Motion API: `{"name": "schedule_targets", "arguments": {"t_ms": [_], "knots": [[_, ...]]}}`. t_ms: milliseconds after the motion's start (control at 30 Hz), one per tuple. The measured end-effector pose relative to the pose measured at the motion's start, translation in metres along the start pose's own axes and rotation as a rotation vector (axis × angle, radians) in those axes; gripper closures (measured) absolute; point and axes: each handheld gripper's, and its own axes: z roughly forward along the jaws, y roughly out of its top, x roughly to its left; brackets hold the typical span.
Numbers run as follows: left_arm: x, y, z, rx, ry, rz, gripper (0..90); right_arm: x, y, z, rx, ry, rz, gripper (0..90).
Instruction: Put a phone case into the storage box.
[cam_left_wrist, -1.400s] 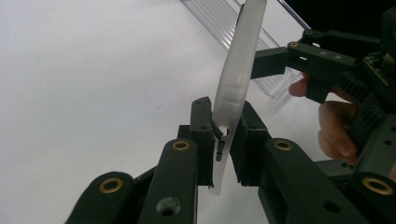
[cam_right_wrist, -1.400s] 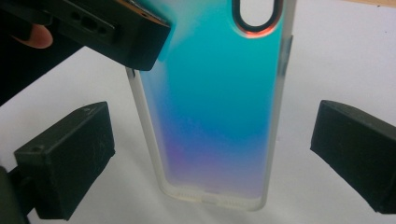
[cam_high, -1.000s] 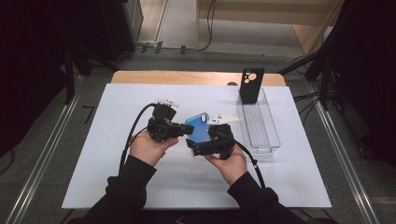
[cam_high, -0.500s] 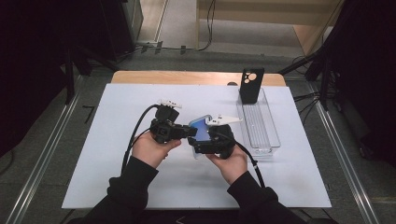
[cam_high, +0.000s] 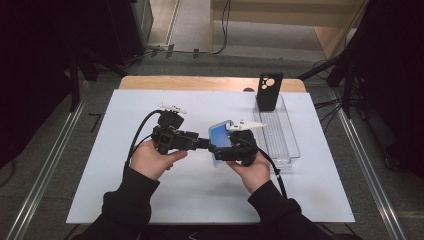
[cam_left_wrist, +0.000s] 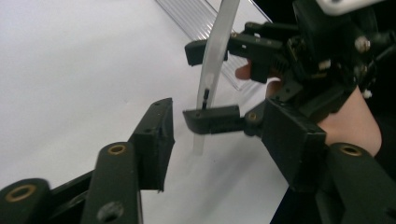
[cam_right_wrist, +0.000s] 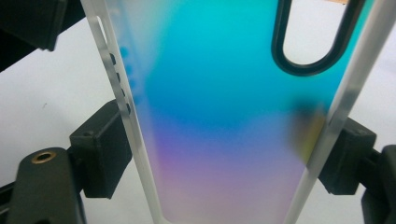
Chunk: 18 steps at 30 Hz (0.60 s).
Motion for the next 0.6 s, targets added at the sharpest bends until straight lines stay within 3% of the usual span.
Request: {"name": "schedule_targets", "arguments": {"t_ms": [300, 500, 600], "knots": [[0.01, -0.013, 0.004, 0.048, -0.006, 0.048, 39.0, -0.01, 0.002, -0.004, -0.005, -0.001, 0.012, 16.0], [0.018, -0.025, 0.007, 0.035, -0.033, 0.062, 36.2, -0.014, 0.003, -0.008, -0.009, 0.018, 0.002, 16.0], [0.022, -0.034, 0.009, 0.04, -0.024, 0.072, 36.2, -0.015, 0.004, -0.009, -0.007, 0.028, -0.002, 16.0]]}}
